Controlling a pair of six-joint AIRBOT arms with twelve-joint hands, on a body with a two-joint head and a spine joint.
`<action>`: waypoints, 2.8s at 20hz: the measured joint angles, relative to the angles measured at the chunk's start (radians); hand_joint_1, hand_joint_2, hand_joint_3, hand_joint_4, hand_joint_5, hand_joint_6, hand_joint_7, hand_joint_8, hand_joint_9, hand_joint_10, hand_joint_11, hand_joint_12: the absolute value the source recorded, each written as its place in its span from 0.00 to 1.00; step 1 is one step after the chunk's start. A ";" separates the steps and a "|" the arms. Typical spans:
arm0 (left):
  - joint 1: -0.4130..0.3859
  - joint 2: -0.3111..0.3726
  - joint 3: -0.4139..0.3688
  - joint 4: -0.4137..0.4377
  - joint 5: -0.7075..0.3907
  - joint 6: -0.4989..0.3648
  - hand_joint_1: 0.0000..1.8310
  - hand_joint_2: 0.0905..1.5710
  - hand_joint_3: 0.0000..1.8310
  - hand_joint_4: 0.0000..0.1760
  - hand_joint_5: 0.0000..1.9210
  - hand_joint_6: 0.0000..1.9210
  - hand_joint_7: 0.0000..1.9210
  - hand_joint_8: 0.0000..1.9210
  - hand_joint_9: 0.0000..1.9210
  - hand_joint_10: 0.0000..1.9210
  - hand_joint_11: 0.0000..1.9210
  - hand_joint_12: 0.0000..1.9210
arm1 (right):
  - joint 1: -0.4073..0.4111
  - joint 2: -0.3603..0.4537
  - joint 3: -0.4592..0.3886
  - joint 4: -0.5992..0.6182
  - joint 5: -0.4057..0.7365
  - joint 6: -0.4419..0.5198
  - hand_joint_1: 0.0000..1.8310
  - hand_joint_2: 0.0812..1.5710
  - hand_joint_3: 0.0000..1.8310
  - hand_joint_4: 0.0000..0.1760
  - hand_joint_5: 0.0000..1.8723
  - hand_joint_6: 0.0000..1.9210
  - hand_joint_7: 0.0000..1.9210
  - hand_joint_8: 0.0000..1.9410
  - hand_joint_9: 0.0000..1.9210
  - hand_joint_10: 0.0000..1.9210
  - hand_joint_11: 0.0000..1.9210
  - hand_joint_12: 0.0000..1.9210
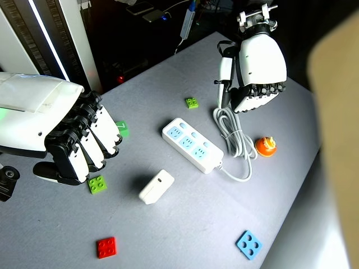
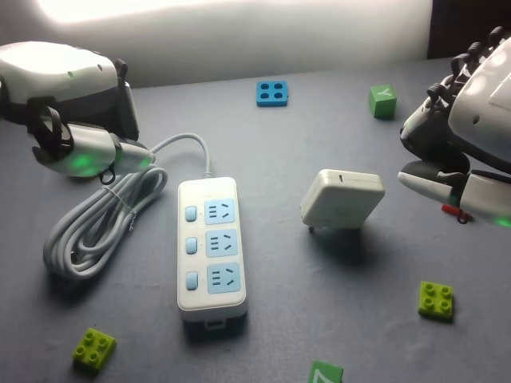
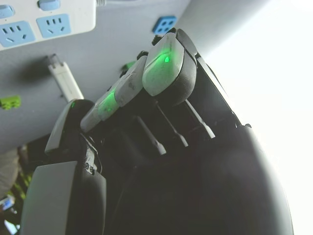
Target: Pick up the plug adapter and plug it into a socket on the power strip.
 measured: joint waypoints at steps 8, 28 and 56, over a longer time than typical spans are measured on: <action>0.001 -0.001 -0.016 0.003 0.002 0.001 0.00 0.78 0.00 0.00 0.04 0.00 0.03 0.00 0.03 0.00 0.00 0.12 | 0.027 -0.008 0.001 0.253 -0.026 -0.163 0.00 0.72 0.00 0.00 0.05 0.00 0.06 0.00 0.06 0.00 0.00 0.16; 0.051 0.026 -0.246 -0.009 -0.161 0.048 0.00 0.79 0.00 0.00 0.03 0.00 0.03 0.00 0.02 0.00 0.00 0.14 | 0.124 -0.295 0.340 1.146 -0.360 -0.495 0.51 0.69 0.00 0.00 0.07 0.00 0.05 0.00 0.04 0.00 0.00 0.19; 0.211 0.029 -0.488 -0.144 -0.461 -0.136 0.01 0.80 0.00 0.00 0.04 0.00 0.04 0.00 0.04 0.00 0.00 0.10 | 0.047 -0.484 0.534 1.451 -0.442 -0.687 0.53 0.71 0.00 0.00 0.05 0.00 0.03 0.00 0.03 0.00 0.00 0.16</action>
